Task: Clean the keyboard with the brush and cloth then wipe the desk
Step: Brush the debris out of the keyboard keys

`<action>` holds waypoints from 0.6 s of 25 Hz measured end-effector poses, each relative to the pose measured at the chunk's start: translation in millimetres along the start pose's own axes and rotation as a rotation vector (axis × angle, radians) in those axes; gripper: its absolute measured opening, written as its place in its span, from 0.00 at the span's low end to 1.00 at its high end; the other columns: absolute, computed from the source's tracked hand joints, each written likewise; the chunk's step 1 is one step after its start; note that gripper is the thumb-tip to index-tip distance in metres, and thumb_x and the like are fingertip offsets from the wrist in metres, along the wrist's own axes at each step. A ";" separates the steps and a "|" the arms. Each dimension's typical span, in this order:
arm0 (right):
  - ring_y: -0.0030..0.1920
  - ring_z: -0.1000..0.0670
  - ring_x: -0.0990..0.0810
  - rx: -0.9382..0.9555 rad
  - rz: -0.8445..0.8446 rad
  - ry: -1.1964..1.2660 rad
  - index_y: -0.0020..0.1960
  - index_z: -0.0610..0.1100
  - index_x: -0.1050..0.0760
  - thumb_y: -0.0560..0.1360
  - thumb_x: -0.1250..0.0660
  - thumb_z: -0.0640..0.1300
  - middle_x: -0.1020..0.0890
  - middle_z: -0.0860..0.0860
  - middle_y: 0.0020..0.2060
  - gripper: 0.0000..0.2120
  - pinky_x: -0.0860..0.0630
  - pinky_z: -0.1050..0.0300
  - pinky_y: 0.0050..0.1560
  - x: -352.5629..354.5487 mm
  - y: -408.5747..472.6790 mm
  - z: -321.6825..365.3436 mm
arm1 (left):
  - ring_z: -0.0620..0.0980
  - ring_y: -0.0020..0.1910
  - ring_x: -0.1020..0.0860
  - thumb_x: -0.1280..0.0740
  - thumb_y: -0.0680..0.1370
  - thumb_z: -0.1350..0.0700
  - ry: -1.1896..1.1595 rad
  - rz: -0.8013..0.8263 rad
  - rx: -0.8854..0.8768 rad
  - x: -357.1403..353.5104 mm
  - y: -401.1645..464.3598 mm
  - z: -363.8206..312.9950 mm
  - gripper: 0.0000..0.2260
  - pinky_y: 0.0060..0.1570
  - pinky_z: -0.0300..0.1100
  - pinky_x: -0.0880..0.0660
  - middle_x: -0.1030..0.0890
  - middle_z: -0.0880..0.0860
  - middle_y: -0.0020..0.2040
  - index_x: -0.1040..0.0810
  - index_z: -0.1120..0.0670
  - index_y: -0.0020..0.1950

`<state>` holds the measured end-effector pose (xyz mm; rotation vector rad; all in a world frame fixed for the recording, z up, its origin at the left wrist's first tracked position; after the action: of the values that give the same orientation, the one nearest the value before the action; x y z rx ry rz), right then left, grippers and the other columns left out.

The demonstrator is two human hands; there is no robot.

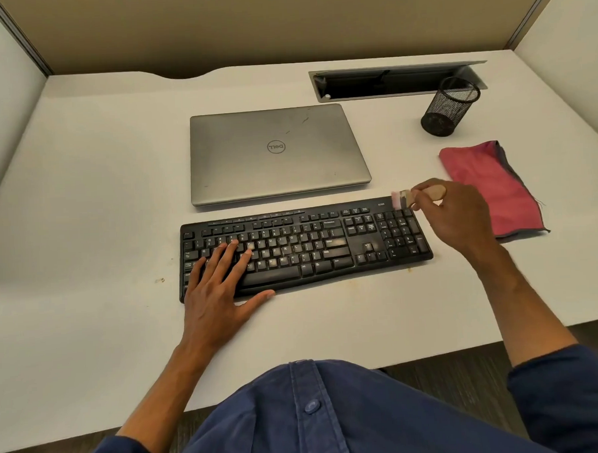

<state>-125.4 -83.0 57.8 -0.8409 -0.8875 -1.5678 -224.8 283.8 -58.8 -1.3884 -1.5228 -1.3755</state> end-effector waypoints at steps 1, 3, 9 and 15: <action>0.42 0.45 0.18 -0.003 0.008 0.025 0.46 0.50 0.18 0.75 0.41 0.53 0.14 0.52 0.39 0.15 0.22 0.48 0.44 -4.3 -1.7 -3.0 | 0.53 0.77 0.36 0.43 0.75 0.28 -0.002 0.004 0.000 -0.1 0.5 -0.2 0.36 0.76 0.52 0.45 0.34 0.52 0.78 0.30 0.50 0.76; 0.40 0.47 0.18 -0.012 0.054 0.032 0.43 0.49 0.18 0.75 0.41 0.50 0.15 0.52 0.36 0.13 0.23 0.49 0.42 -6.4 -5.7 -7.9 | 0.53 0.77 0.37 0.44 0.75 0.28 -0.002 0.005 0.006 -0.3 1.2 0.1 0.36 0.76 0.52 0.45 0.34 0.52 0.78 0.30 0.49 0.76; 0.34 0.53 0.21 -0.026 0.220 -0.059 0.33 0.49 0.17 0.74 0.37 0.45 0.16 0.54 0.31 0.15 0.30 0.55 0.35 10.4 -0.7 -7.5 | 0.53 0.77 0.37 0.43 0.75 0.28 0.003 0.012 0.001 -1.0 0.5 0.2 0.36 0.76 0.51 0.47 0.34 0.53 0.78 0.30 0.50 0.76; 0.43 0.46 0.19 0.000 0.090 -0.024 0.45 0.49 0.18 0.79 0.38 0.46 0.15 0.52 0.38 0.10 0.26 0.51 0.43 1.9 6.7 -13.3 | 0.53 0.77 0.37 0.43 0.75 0.28 0.004 0.012 0.003 -0.8 0.4 0.3 0.36 0.76 0.52 0.45 0.34 0.52 0.78 0.30 0.49 0.76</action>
<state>-119.9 -96.4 53.9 -0.8892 -0.8557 -1.4823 -224.1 283.8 -59.5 -1.3900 -1.5117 -1.3674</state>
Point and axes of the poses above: each hand's wrist, its own y-axis towards the middle knuckle, its own x-axis out of the back of the hand, z = x × y, the point moved 5 cm from there along y, towards the middle knuckle
